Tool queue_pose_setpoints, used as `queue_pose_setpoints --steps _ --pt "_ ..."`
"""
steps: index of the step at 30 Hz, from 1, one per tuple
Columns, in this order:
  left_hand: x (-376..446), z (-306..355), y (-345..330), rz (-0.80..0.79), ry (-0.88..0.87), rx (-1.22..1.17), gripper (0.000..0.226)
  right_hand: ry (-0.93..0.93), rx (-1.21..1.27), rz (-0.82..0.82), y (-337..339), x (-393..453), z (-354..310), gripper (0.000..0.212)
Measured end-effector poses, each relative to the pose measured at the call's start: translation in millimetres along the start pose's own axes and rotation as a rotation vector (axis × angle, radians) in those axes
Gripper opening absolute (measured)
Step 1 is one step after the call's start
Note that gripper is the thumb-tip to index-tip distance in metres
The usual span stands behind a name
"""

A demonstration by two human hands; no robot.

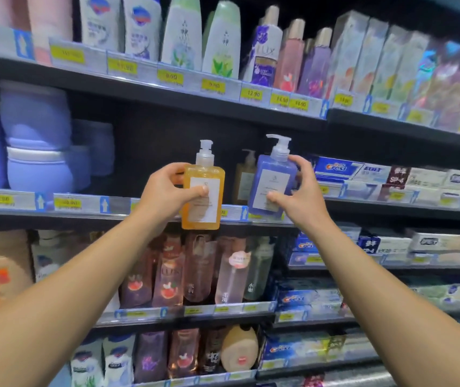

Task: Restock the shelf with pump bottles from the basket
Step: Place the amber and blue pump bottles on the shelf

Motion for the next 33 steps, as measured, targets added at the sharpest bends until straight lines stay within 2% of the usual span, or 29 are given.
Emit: queue_pose_setpoints --steps 6,13,22,26,28,29,31,33 --pt "17.2 -2.9 -20.0 0.004 0.035 0.012 0.052 0.037 -0.024 -0.025 -0.2 38.0 12.1 0.076" --pt "19.6 2.7 -44.3 0.041 0.056 -0.023 0.044 -0.034 -0.005 -0.064 -0.4 63.5 44.0 0.078" --pt "21.8 6.9 -53.9 0.053 0.062 -0.002 0.042 -0.256 -0.097 -0.262 -17.9 75.5 92.5 0.066" --pt "23.1 4.1 -54.6 0.05 0.08 -0.036 0.038 -0.315 -0.172 -0.362 -12.7 71.5 86.1 0.072" --pt "22.8 3.1 -55.4 0.039 0.082 -0.033 0.038 -0.259 -0.216 -0.336 -10.4 66.4 80.5 0.075" --pt "22.5 2.8 -55.6 0.036 0.081 -0.032 0.038 -0.185 -0.243 -0.269 -9.1 64.0 76.8 0.076" --pt "22.4 1.7 -55.1 0.033 0.076 -0.038 0.039 0.046 -0.295 -0.099 -9.0 55.8 64.7 0.068" --pt "22.3 0.5 -54.3 0.027 0.075 -0.039 0.041 0.232 -0.379 -0.023 -17.8 45.6 55.2 0.056"
Point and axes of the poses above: each hand's wrist, its own x-axis towards the middle knuckle, its own y-axis out of the back of the hand, z = x × y, the point moved 5 cm from there along x, towards the middle knuckle, and after that the axes turned 15 degrees about x, right-handed, at the moved point
